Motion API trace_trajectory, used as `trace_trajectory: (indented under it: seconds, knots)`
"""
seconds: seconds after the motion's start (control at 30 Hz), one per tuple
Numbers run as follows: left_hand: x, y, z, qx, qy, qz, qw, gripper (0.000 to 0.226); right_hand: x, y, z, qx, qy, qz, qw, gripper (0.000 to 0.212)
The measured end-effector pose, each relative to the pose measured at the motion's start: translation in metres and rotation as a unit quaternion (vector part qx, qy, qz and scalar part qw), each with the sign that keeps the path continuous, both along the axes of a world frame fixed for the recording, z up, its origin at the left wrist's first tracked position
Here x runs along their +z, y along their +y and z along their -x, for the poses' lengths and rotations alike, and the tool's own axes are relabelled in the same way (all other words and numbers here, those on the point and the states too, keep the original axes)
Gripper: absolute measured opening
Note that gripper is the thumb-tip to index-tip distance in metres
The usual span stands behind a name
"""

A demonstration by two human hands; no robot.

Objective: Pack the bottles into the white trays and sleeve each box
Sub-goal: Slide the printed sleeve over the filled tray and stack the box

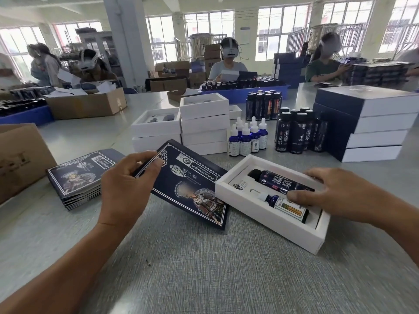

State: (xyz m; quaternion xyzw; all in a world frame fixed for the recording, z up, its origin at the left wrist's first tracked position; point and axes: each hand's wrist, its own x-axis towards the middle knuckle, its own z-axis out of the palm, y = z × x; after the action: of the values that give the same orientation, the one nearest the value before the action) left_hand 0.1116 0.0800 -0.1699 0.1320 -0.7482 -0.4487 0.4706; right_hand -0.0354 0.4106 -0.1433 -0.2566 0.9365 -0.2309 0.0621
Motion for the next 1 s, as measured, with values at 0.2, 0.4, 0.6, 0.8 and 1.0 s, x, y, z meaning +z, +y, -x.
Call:
trace_trajectory:
  seconds: [0.2,0.4,0.6,0.8,1.0]
  knots:
    - [0.0,-0.019,0.0,0.034,-0.017,-0.013,0.999,0.011,0.0,0.008,0.006,-0.031,-0.018,0.018,0.999,0.057]
    - [-0.016,-0.041,0.005,0.016,-0.123,-0.056,0.991,0.028,0.001,0.009,0.007,-0.047,-0.024,0.024,0.998,0.055]
    - [-0.024,-0.043,0.01,-0.029,-0.13,-0.084,0.988,0.027,0.0,0.005,0.005,-0.032,-0.019,0.026,0.999,0.049]
    - [-0.025,-0.043,0.011,-0.036,-0.102,-0.094,0.99,0.023,-0.003,0.003,0.001,0.023,-0.019,0.029,0.999,0.055]
    - [-0.026,-0.039,0.011,-0.026,-0.108,-0.074,0.991,0.016,-0.006,0.003,0.0,0.086,0.003,-0.001,0.996,0.091]
